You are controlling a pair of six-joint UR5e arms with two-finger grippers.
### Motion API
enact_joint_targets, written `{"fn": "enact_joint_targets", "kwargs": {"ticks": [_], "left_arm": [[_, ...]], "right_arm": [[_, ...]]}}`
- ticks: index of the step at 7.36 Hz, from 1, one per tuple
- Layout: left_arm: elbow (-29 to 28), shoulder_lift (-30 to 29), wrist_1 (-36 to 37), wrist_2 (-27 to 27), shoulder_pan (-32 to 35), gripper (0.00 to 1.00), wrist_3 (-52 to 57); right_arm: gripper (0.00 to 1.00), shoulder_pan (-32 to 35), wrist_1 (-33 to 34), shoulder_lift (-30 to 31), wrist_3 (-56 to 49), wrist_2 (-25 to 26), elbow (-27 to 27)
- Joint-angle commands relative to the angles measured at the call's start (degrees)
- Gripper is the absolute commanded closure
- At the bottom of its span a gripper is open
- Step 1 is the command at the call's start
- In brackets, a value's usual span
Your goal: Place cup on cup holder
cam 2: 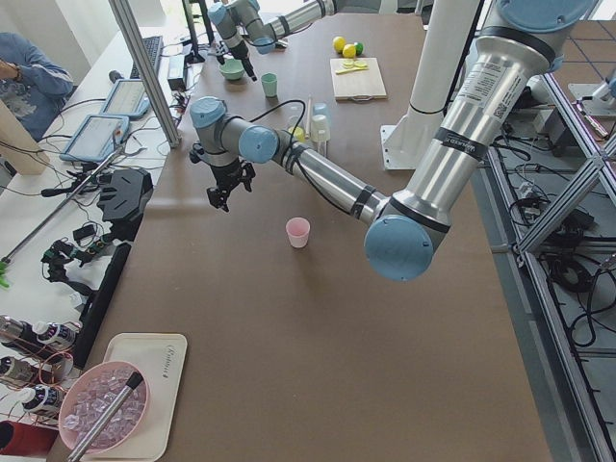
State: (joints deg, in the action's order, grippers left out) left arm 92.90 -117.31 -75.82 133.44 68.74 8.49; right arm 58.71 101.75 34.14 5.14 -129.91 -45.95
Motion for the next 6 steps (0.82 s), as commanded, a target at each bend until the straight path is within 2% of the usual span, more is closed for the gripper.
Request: {"fn": "enact_joint_targets", "kwargs": {"ticks": [1, 2, 3, 4, 6], "left_arm": [[-0.27, -2.22, 10.82, -0.2, 0.25, 0.02, 0.13], [0.26, -3.0, 15.57, -0.28, 0.42, 0.02, 0.13], [0.18, -4.06, 22.75, -3.16, -0.36, 0.02, 0.13], [0.18, -4.59, 26.65, -4.66, -1.06, 0.02, 0.21], [0.44, -5.12, 40.15, -5.64, -6.04, 0.02, 0.13]], "right_arm": [[0.0, -2.19, -0.76, -2.67, -0.48, 0.01, 5.67], [0.0, -2.37, -0.76, -3.72, -1.7, 0.1, 8.48], [0.0, -2.55, -0.68, -5.12, -4.94, 0.79, 11.55], [0.0, -2.64, -0.76, -6.53, -5.4, 1.24, 14.37], [0.0, -3.34, -0.76, -8.3, -8.37, 1.24, 19.3]]}}
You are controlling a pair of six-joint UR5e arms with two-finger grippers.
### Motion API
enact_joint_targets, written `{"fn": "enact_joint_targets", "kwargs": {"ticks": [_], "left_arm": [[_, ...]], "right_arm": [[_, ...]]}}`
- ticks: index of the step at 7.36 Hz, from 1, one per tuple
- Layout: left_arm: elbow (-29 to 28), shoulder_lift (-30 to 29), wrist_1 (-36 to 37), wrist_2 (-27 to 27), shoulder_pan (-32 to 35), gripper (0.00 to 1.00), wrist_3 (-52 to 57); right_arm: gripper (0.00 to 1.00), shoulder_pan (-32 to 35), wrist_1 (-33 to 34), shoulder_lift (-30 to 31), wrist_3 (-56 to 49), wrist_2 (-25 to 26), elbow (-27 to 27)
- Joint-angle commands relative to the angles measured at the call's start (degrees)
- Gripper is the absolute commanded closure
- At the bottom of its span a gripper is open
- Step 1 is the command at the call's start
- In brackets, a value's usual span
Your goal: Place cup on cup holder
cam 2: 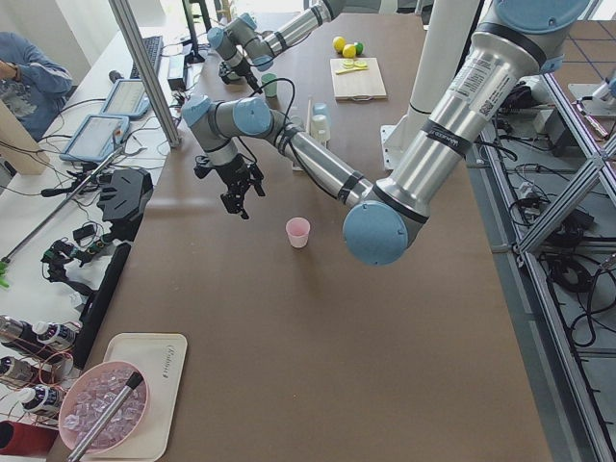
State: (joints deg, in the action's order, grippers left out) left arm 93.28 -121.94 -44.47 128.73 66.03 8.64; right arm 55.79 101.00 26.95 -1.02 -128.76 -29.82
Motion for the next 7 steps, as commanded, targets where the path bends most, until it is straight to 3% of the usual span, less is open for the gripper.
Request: {"fn": "enact_joint_targets", "kwargs": {"ticks": [1, 4, 5, 7], "left_arm": [[-0.37, -1.27, 10.87, -2.07, -4.32, 0.02, 0.06], [-2.31, -5.32, 16.69, -2.26, -12.83, 0.02, 1.55], [-2.66, -5.33, 16.6, -2.26, -14.68, 0.02, 9.04], [-7.29, -7.15, 12.77, -9.59, -16.97, 0.02, 14.56]], "right_arm": [[0.0, -0.77, 0.08, -1.98, -2.41, 0.0, 4.49], [0.0, -2.35, 0.43, -3.84, -2.41, -0.35, 7.32], [0.0, -2.53, 0.52, -3.84, -2.5, -0.09, 7.84], [0.0, -2.53, 0.6, -3.93, -5.65, 1.85, 8.2]]}}
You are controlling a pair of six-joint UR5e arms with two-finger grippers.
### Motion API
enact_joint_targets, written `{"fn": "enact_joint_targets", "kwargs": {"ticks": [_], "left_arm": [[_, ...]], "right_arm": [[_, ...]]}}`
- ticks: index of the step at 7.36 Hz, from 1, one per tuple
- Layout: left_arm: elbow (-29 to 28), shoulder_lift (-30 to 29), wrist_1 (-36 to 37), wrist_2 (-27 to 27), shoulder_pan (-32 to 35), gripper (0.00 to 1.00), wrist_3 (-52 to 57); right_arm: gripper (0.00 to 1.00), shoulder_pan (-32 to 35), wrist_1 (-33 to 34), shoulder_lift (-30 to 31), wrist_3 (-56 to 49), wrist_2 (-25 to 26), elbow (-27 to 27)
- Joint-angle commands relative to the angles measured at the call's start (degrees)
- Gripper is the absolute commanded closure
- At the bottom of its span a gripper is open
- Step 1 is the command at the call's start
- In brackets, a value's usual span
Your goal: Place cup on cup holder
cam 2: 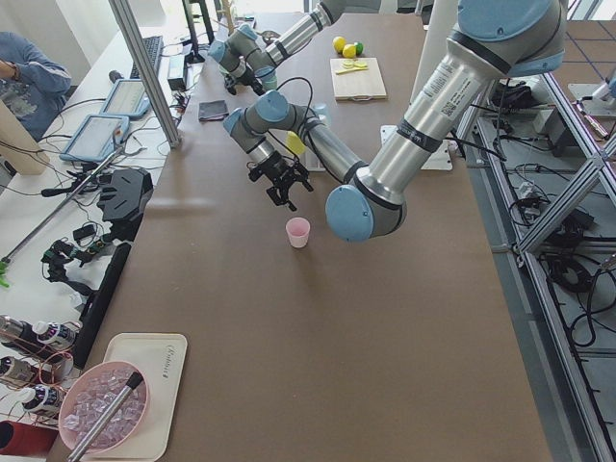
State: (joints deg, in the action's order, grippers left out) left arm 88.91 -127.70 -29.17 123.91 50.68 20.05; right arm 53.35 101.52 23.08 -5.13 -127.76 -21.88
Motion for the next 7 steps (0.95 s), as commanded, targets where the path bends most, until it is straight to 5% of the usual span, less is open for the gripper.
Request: {"fn": "enact_joint_targets", "kwargs": {"ticks": [1, 7], "left_arm": [[-6.87, -1.67, -4.47, -4.9, -2.42, 0.02, 3.32], [-17.18, -4.22, -10.29, -6.75, -3.66, 0.02, 3.24]], "right_arm": [[0.0, 0.0, 0.61, -0.05, -1.9, 0.76, 0.96], [0.0, -0.7, 8.52, -1.37, -5.41, 4.7, 1.14]]}}
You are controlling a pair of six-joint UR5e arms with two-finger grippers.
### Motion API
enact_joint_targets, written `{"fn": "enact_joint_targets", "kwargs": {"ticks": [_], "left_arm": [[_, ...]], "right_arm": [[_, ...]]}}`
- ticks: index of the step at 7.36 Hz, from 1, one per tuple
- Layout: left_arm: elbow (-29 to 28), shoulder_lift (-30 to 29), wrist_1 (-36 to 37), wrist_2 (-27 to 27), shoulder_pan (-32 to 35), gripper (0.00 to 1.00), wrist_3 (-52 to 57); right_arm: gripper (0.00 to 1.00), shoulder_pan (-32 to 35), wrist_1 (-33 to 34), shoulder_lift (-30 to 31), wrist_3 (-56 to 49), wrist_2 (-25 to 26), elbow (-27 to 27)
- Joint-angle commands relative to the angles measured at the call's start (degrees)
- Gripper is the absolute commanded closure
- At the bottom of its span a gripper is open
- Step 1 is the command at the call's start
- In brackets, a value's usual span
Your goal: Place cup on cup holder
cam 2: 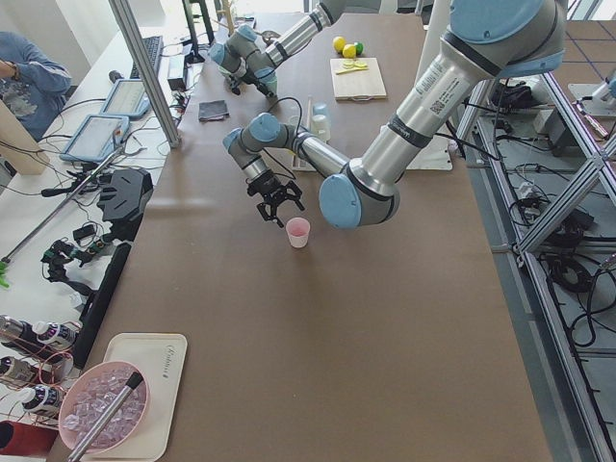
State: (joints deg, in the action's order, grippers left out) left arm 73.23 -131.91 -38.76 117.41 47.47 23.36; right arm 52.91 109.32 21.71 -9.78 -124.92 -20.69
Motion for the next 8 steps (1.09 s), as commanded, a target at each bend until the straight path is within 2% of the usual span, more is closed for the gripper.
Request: {"fn": "enact_joint_targets", "kwargs": {"ticks": [1, 2, 3, 5, 7, 8], "left_arm": [[-2.3, 0.16, -1.57, -0.25, -0.45, 0.02, -0.15], [-2.57, 0.6, -2.36, -0.25, -0.8, 0.02, -0.24], [-3.88, 0.6, -3.24, -0.25, -0.98, 0.02, -0.24], [-5.38, 0.77, -3.78, -0.51, -2.2, 0.03, -0.24], [-5.82, 1.04, -3.69, -2.18, -2.38, 0.12, -0.15], [-5.82, 1.04, -3.6, -2.18, -2.73, 0.27, -0.07]], "right_arm": [[0.0, -0.35, 1.33, 0.0, -0.76, 3.35, -0.31], [0.25, -0.35, 1.51, -0.09, -1.72, 4.41, -0.4], [0.99, -0.35, 1.6, -0.09, -3.56, 4.94, -0.4], [1.0, 2.62, 3.95, -1.05, -9.43, 4.25, -0.58], [1.0, 7.19, 12.02, -2.81, -14.88, 1.79, -5.38], [1.0, 8.25, 14.32, -2.21, -15.26, 1.18, -11.68]]}}
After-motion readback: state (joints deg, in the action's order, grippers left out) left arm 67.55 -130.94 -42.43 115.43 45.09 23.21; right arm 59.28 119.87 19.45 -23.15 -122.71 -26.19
